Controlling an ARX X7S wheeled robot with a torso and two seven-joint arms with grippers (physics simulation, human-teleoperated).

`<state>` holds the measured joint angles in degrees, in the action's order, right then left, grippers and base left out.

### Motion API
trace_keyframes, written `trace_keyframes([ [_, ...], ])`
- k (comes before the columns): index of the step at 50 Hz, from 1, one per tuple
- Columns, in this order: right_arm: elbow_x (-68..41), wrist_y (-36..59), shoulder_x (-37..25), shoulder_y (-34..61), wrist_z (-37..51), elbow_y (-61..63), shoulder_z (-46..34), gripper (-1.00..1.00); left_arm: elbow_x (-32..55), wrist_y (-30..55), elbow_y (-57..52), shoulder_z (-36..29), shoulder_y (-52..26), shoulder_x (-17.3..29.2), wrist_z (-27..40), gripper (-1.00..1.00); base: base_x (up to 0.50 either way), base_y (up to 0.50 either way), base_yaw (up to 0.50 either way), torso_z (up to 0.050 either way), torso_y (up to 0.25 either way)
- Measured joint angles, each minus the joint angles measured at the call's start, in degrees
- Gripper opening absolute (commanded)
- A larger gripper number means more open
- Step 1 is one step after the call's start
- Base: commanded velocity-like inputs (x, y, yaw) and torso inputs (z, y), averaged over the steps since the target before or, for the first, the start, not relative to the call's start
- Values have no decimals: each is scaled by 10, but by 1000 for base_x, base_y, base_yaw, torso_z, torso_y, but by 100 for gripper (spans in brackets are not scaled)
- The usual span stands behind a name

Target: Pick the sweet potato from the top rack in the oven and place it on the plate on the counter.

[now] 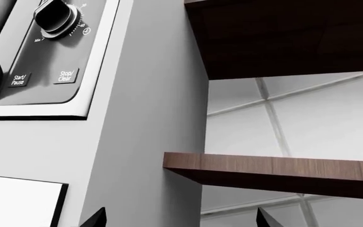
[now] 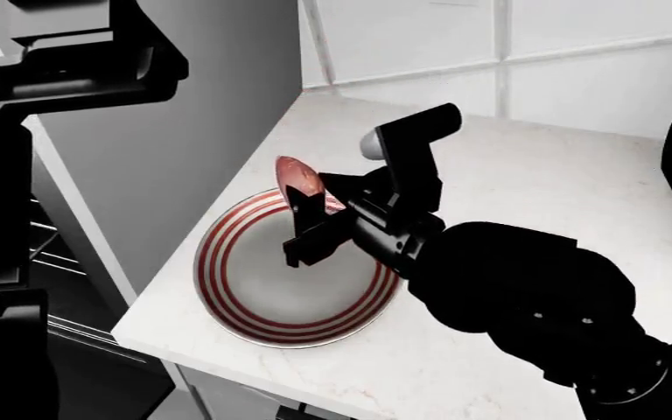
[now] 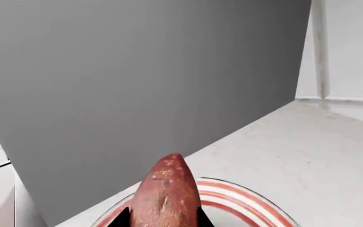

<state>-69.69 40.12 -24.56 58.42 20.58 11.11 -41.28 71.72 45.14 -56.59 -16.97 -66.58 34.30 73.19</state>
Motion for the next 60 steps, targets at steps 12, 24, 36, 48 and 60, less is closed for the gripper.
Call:
trace_keyframes([
  [12,-2,-4,-4,-21,2,5,-6,-100,-3,-4,0,-3,3,1,0,100,0,0,0,0,0],
  [24,-6,-5,-6,-37,5,8,-9,-100,-5,-7,-1,-6,5,3,1,100,0,0,0,0,0],
  [36,-51,31,-8,-32,29,-1,-10,-100,-9,-10,0,-10,6,2,-1,100,0,0,0,0,0],
  [48,-82,67,-11,-12,45,0,-16,-100,-14,-15,0,-14,10,3,-1,100,0,0,0,0,1],
  [60,-95,87,-13,3,51,4,-22,-100,-16,-18,-1,-16,12,4,0,100,0,0,0,0,0],
])
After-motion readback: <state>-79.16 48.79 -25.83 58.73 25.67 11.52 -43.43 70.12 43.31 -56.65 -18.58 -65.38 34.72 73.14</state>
